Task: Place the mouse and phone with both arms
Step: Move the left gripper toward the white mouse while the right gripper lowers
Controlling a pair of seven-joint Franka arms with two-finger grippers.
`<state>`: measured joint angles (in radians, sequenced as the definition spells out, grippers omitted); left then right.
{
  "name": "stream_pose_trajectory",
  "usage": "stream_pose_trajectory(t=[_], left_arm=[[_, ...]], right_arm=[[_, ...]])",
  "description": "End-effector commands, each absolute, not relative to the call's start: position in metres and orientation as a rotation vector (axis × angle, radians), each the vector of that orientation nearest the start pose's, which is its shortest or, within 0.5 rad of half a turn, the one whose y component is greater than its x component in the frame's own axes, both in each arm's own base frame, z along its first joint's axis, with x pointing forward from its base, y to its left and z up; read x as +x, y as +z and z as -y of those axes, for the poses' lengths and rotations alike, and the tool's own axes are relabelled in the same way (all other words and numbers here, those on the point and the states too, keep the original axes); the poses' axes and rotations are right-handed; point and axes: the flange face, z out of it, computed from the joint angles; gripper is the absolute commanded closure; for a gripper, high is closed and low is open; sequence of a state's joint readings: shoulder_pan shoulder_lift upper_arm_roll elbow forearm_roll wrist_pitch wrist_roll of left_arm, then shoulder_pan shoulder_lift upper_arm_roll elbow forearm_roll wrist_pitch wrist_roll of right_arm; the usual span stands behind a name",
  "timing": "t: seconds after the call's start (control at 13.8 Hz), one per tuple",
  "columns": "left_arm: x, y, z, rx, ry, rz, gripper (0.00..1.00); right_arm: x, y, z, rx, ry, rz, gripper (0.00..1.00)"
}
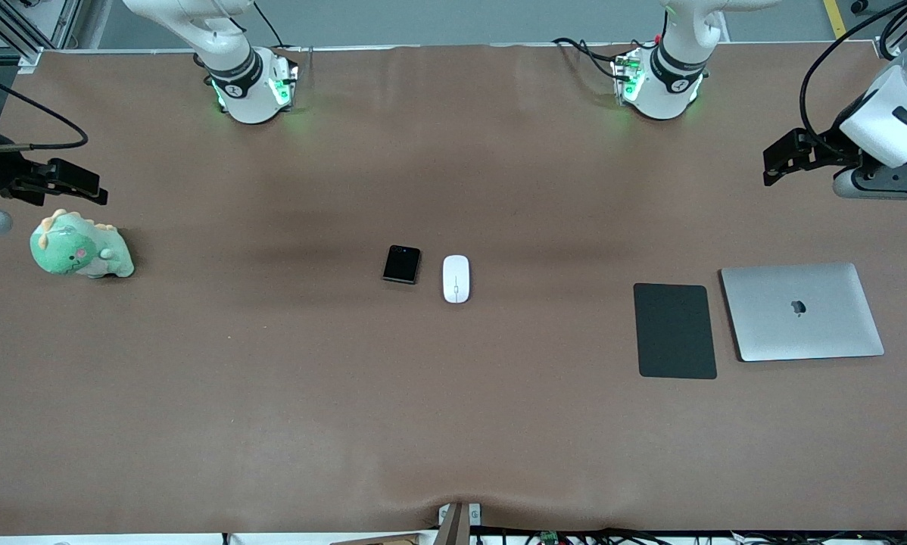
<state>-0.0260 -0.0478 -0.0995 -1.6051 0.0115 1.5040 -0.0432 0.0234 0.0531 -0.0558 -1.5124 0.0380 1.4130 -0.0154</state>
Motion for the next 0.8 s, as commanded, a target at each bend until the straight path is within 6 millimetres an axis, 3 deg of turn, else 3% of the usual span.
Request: stream_pose_trajectory(t=[0.0, 0.43, 0.58, 0.72], left_arm=[[0.525, 0.631, 0.067, -3.117, 0.097, -0.159, 0.0], [0.528, 0.627, 0.073, -3.121, 0.108, -0.114, 0.0], [0.533, 0.617, 0.075, -3.132, 0.139, 0.001, 0.0], [0.54, 0.606, 0.087, -3.165, 0.169, -0.002, 0.0]], right_arm=[[0.552, 0.619, 0.012, -3.113, 0.229, -0.014, 0.0], [0.554, 0.612, 0.02, -3.111, 0.248, -0.026, 0.0], [0.556, 0.607, 0.022, -3.115, 0.265, -0.029, 0.0], [0.556, 0.607, 0.02, -3.115, 0.265, -0.029, 0.0]])
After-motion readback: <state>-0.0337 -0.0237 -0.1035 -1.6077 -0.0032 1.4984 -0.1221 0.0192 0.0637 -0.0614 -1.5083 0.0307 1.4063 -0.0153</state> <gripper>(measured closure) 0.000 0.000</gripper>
